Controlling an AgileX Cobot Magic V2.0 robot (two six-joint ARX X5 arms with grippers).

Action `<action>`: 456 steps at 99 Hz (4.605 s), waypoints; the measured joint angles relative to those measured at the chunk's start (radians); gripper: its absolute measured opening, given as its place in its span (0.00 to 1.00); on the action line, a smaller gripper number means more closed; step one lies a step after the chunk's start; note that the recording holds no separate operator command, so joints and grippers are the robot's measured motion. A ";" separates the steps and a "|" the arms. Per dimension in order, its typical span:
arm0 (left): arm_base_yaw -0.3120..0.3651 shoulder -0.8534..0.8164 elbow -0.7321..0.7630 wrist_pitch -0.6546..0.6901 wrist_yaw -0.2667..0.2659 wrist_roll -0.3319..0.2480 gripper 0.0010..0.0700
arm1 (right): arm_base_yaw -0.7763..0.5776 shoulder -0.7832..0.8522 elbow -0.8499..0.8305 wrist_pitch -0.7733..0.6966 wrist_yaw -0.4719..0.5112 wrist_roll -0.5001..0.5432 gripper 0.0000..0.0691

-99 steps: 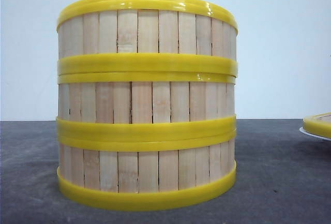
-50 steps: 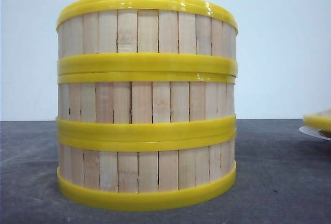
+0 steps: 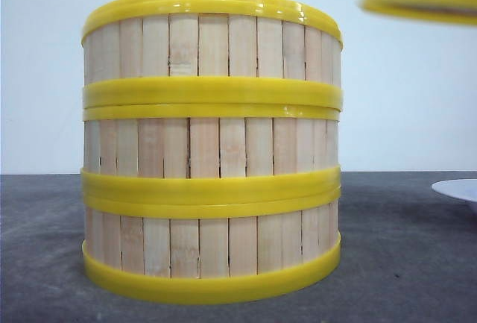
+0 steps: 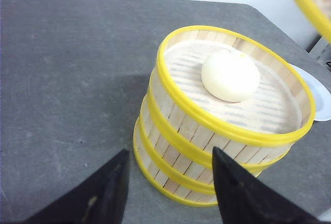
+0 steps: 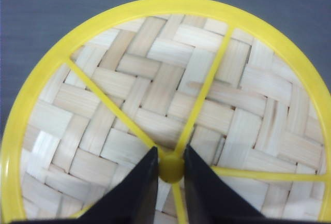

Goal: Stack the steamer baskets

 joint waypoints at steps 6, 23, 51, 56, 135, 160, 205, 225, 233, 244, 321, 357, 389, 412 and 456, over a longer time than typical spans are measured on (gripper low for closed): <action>0.000 0.000 0.000 0.000 0.000 0.000 0.42 | 0.056 0.000 0.054 -0.027 -0.034 0.000 0.08; 0.000 0.000 0.000 0.000 0.000 0.000 0.42 | 0.241 0.002 0.169 -0.079 -0.072 -0.001 0.08; 0.000 0.000 0.000 0.000 0.000 0.000 0.42 | 0.522 0.109 0.294 -0.141 -0.027 -0.002 0.08; 0.000 0.000 0.000 0.000 0.000 0.000 0.42 | 0.562 0.135 0.307 -0.146 -0.005 -0.005 0.08; 0.000 0.000 0.000 -0.006 0.000 0.000 0.42 | 0.732 0.409 0.322 -0.122 0.121 -0.060 0.08; 0.000 0.000 0.000 -0.006 0.000 0.000 0.42 | 0.732 0.426 0.322 -0.121 0.130 -0.060 0.08; 0.000 0.000 0.000 -0.006 0.000 0.000 0.42 | 0.753 0.427 0.322 -0.151 0.130 -0.062 0.08; 0.000 0.000 0.000 -0.006 0.000 0.000 0.42 | 0.760 0.429 0.322 -0.127 0.132 -0.070 0.08; 0.000 0.000 0.000 -0.006 0.000 0.000 0.42 | 0.762 0.435 0.322 -0.128 0.132 -0.075 0.08; 0.000 0.000 0.000 -0.006 0.000 -0.004 0.42 | 0.764 0.449 0.322 -0.128 0.132 -0.078 0.08; 0.000 0.000 0.000 -0.022 0.000 -0.008 0.42 | 0.764 0.429 0.353 -0.135 0.159 -0.087 0.57; 0.000 0.000 0.000 -0.019 0.000 -0.008 0.42 | 0.764 0.050 0.402 -0.111 0.430 -0.094 0.57; 0.000 0.000 0.000 0.032 -0.054 -0.007 0.42 | 0.765 -0.266 0.261 -0.147 0.547 -0.086 0.57; 0.000 0.000 0.000 0.063 -0.055 -0.007 0.42 | 0.765 -0.534 -0.079 -0.144 0.583 0.005 0.57; 0.000 0.000 0.000 0.060 -0.055 -0.003 0.25 | 0.765 -0.684 -0.229 -0.115 0.583 0.083 0.34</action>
